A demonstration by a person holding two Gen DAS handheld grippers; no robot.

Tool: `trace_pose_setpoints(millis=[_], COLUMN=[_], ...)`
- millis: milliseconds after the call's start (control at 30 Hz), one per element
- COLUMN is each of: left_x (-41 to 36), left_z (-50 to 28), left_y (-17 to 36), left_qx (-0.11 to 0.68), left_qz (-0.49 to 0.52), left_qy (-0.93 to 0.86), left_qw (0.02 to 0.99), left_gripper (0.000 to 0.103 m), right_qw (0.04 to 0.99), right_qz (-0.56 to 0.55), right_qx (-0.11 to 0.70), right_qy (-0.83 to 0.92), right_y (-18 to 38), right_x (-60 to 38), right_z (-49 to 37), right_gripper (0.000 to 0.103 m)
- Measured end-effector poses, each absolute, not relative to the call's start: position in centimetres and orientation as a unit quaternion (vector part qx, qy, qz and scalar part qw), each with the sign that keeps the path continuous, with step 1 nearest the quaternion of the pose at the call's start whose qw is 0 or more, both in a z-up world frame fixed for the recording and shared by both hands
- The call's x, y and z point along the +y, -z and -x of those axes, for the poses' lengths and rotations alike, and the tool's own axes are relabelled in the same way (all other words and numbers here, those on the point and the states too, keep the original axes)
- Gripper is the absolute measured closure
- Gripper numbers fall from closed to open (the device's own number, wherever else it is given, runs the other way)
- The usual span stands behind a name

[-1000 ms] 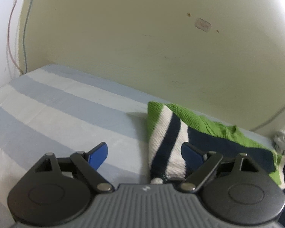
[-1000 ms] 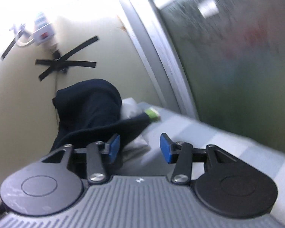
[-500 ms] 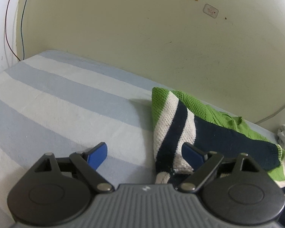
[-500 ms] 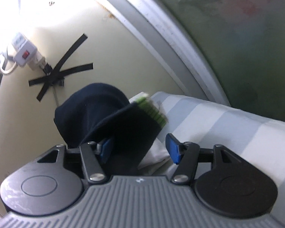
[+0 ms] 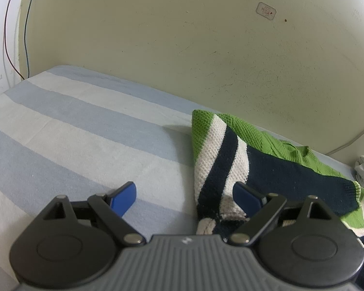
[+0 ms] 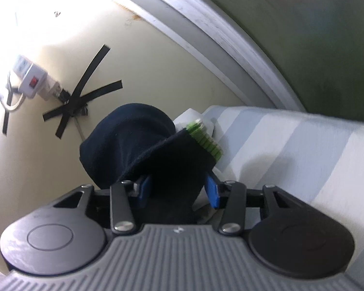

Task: Fold small clothes

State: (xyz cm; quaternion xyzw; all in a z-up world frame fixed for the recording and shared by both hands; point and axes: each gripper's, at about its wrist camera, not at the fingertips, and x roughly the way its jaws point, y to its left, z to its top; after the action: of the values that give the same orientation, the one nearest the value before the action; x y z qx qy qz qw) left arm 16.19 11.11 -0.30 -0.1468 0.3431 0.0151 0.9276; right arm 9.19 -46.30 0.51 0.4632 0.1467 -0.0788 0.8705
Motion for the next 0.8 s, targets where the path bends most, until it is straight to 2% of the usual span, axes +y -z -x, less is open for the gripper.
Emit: trace_pose_setpoints(millis=[233, 300, 367, 433, 600, 800], left_x=[11.0, 11.0, 11.0, 11.0, 10.9, 11.0], left_z=[-16.3, -16.3, -16.3, -16.3, -16.2, -15.8], left_y=[0.3, 0.3, 0.3, 0.4, 0.4, -0.1], left_qx=[0.343, 0.343, 0.343, 0.344, 0.345, 0.338], left_qz=[0.146, 0.146, 0.145, 0.145, 0.144, 0.155], left_qy=[-0.016, -0.016, -0.016, -0.016, -0.017, -0.015], left_qw=[0.928, 0.928, 0.928, 0.928, 0.927, 0.928], left_gripper=[0.013, 0.012, 0.012, 0.012, 0.012, 0.012], right_qw=[0.834, 0.842, 0.853, 0.873, 0.901, 0.937], right_qz=[-0.533, -0.521, -0.503, -0.467, -0.416, -0.335], right_qx=[0.130, 0.128, 0.124, 0.123, 0.106, 0.093], right_qy=[0.062, 0.059, 0.060, 0.077, 0.064, -0.004], right_y=[1.3, 0.8, 0.0, -1.4, -4.6, -11.1], right_x=[-46.7, -46.6, -46.3, -45.7, -44.0, -37.8], right_z=[-8.6, -8.7, -8.7, -8.5, -7.1, -6.6], right_gripper=[0.051, 0.060, 0.081, 0.094, 0.094, 0.095])
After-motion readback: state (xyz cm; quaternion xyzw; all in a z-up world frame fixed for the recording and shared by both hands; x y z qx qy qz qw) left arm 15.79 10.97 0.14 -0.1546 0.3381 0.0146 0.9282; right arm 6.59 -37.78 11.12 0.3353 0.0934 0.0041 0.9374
